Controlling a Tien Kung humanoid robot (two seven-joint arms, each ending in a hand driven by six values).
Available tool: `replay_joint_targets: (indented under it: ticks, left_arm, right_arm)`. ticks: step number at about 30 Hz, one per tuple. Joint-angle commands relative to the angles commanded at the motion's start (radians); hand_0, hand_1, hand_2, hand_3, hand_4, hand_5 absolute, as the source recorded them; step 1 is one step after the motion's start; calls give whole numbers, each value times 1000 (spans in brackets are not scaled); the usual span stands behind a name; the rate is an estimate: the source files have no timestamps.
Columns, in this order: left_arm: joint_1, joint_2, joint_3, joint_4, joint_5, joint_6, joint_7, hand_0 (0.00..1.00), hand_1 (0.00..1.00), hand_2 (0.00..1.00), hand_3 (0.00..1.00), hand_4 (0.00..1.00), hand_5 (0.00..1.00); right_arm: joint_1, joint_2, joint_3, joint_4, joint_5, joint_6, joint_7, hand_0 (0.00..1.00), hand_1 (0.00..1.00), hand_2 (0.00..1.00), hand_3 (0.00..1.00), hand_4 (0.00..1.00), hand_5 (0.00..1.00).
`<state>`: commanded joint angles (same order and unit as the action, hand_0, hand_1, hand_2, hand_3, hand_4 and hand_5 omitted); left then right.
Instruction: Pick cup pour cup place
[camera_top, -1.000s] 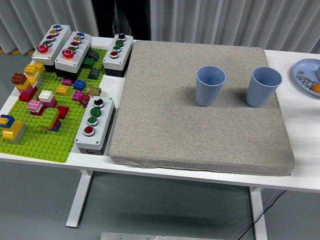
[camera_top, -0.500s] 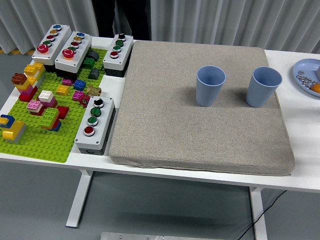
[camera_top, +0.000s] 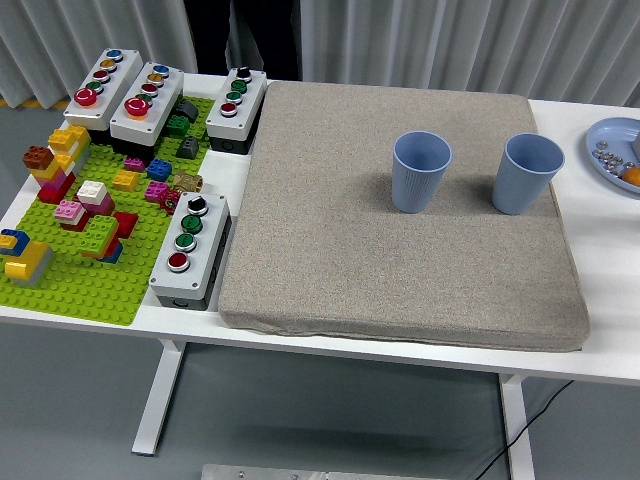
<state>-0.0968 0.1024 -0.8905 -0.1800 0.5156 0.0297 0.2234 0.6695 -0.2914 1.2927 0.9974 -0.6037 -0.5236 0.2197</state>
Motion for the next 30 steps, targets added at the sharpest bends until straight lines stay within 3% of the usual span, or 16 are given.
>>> replay_joint_targets:
  ticks: [30]
  left_arm:
    - [0,-8,-65,0,54,3,2,741,820,855,771,506,938]
  right_arm:
    - [1,-5,11,5,-2,0,-2,885,787,835,833,827,998]
